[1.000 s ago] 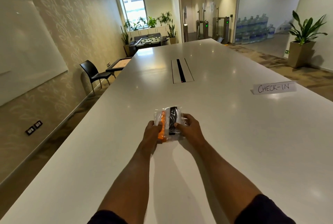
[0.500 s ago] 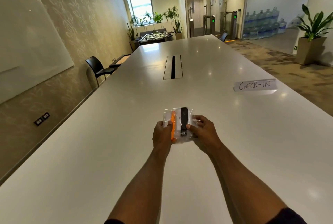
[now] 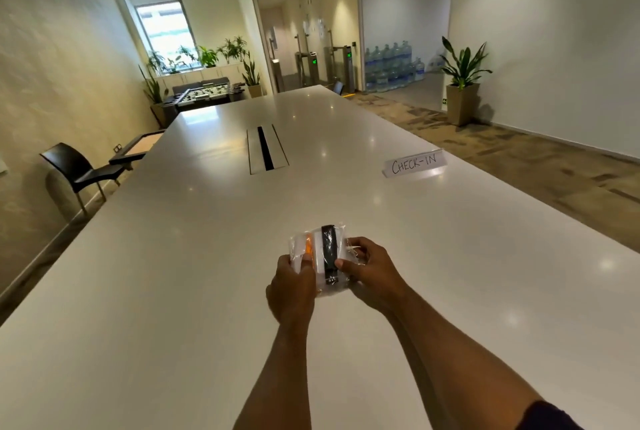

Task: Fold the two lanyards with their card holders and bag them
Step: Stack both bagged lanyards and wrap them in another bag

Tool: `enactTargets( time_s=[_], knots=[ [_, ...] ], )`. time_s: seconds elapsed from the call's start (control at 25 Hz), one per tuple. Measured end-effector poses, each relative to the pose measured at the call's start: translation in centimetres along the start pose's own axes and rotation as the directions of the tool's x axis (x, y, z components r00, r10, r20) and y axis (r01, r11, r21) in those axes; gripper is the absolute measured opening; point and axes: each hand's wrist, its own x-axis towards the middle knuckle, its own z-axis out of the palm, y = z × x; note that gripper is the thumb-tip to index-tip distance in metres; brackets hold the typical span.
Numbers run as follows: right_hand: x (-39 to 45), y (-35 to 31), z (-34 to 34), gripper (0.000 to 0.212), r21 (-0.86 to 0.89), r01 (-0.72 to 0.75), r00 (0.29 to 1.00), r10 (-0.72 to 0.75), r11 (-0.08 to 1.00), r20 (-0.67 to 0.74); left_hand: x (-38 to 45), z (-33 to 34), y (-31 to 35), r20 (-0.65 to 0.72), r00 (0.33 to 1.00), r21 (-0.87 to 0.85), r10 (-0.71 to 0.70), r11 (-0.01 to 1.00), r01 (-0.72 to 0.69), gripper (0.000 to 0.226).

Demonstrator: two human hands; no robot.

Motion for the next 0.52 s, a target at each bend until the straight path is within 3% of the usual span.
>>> enactTargets(
  time_s=[0.32,0.52],
  knots=[
    [-0.6,-0.9,0.7,0.046,0.028,0.007,0.999,-0.008,1.0,0.045,-0.5,-0.5,-0.1,-0.024,0.998,-0.019,0.055,0.998,-0.055,0.034],
    [0.9,-0.5,0.0,0.048,0.115,-0.056,0.99,0.039,0.992,0.138,-1.0,-0.4,-0.4,-0.122,0.99,0.052,0.065,0.997,-0.059,0.039]
  ],
)
